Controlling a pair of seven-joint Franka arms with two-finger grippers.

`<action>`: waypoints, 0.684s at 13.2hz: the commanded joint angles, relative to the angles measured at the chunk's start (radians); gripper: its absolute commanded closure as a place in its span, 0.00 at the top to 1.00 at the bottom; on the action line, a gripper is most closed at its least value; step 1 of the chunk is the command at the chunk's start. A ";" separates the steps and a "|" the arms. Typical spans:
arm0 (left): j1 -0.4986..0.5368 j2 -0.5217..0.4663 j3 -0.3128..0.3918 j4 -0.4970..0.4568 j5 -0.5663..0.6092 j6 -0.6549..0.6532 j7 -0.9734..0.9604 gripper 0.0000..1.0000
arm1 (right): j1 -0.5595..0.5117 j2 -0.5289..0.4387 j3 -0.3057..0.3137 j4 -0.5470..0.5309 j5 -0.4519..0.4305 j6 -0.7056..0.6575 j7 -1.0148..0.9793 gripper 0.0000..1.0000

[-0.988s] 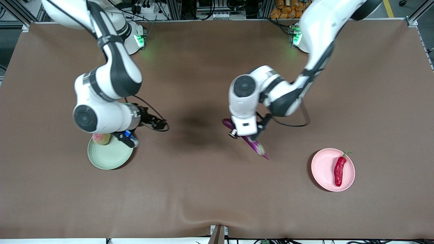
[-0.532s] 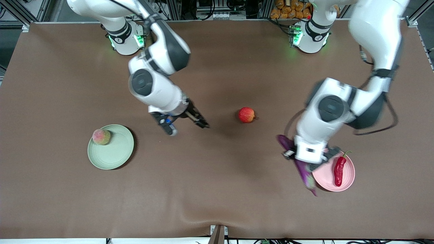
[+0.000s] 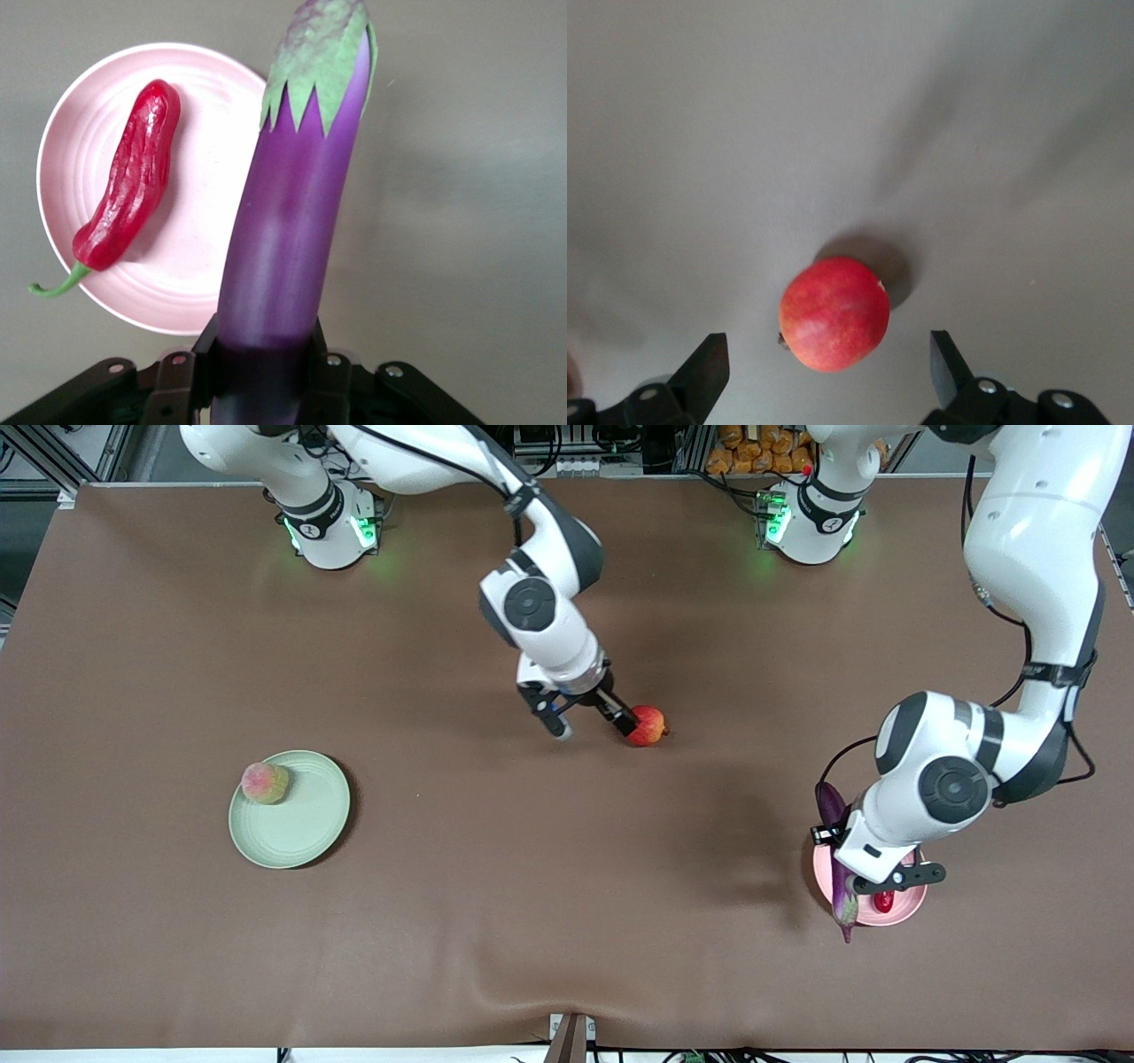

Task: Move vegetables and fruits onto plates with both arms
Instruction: 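Lower the eggplant onto the pink plate while the right gripper grasps the apple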

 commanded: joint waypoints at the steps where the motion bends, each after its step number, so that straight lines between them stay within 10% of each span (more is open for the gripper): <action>1: 0.047 -0.019 -0.003 -0.038 0.038 -0.004 0.029 0.00 | 0.037 0.042 -0.017 0.011 0.000 0.058 0.039 1.00; 9: 0.127 -0.010 -0.011 -0.076 0.038 0.037 0.115 0.13 | 0.086 0.147 -0.020 0.015 0.000 0.288 0.108 0.94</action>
